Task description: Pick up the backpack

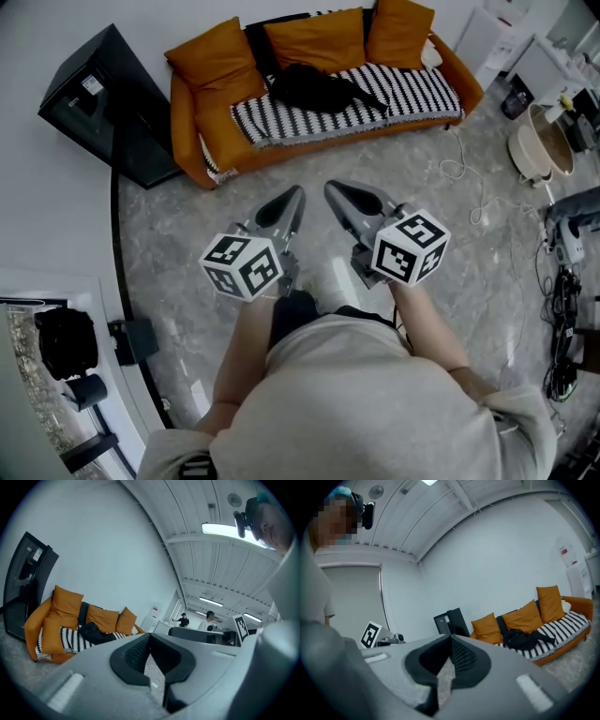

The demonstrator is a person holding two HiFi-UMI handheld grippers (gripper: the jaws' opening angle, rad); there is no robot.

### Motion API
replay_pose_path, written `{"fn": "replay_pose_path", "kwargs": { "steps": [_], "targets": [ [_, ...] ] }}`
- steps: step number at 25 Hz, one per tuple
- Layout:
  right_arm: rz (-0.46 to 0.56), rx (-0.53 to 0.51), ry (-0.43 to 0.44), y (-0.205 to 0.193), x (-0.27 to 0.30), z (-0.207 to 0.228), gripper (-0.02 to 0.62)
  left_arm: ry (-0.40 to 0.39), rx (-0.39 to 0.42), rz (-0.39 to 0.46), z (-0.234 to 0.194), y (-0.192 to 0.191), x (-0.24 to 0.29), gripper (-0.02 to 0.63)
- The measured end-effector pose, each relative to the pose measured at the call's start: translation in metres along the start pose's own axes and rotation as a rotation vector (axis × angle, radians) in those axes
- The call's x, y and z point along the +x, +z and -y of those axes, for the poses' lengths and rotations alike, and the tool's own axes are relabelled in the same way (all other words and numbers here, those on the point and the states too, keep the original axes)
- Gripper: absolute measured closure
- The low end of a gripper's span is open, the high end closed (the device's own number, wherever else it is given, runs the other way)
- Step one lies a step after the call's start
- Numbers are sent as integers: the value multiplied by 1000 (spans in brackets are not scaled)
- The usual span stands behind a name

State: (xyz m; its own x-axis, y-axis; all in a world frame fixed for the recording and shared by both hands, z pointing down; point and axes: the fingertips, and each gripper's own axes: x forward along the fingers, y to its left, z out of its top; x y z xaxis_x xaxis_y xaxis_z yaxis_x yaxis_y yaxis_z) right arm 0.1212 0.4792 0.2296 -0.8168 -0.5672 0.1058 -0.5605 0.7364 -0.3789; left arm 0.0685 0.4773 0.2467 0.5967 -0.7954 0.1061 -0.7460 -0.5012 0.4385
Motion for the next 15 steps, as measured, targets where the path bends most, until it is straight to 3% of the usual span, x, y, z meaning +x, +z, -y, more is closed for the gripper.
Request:
{"fn": "replay_pose_path", "kwargs": {
  "steps": [7,15],
  "targets": [
    [-20,-2,-9,4,75,12,592,-24,-25,4,-67,29,13,598],
    [-40,31,-26,12,122,40,592,-14,-97,-41,-119,31,33,599]
  ]
}}
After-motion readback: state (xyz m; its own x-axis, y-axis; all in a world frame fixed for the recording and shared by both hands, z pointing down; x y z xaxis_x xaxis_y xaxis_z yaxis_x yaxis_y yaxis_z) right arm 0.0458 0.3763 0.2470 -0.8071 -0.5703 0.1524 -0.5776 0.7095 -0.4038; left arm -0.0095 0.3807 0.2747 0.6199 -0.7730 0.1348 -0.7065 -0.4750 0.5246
